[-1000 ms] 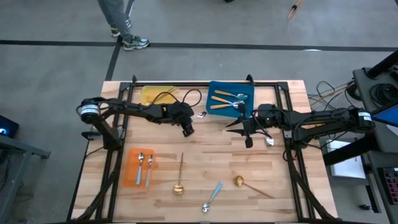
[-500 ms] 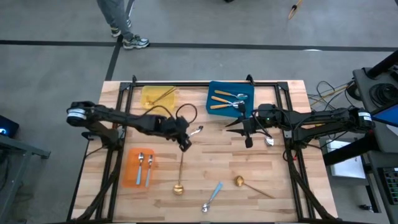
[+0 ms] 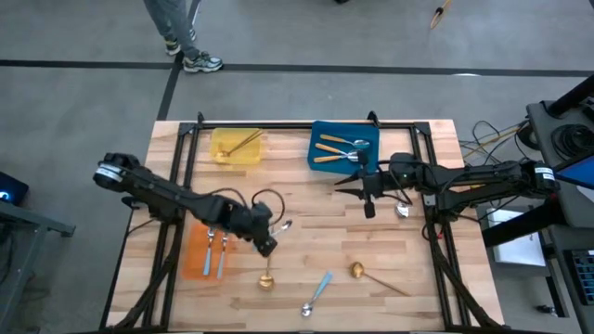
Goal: Sort silverware by color (type)
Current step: Put the blue spoon into the orange bin
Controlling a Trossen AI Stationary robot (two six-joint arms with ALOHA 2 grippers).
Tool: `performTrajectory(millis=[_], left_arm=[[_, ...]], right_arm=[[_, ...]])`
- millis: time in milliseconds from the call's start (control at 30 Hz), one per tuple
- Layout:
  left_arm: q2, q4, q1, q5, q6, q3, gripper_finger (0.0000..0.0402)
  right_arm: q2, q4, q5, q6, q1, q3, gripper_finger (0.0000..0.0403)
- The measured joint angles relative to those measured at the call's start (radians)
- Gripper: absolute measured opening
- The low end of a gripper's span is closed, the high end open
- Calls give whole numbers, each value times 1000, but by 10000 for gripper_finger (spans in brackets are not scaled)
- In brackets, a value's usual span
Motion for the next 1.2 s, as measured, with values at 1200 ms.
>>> performTrajectory(millis=[1200], left_arm=[[-1,-835,-527,35,-1186,120,13]], right_arm=[[8,104,0,-21,0,0,68]])
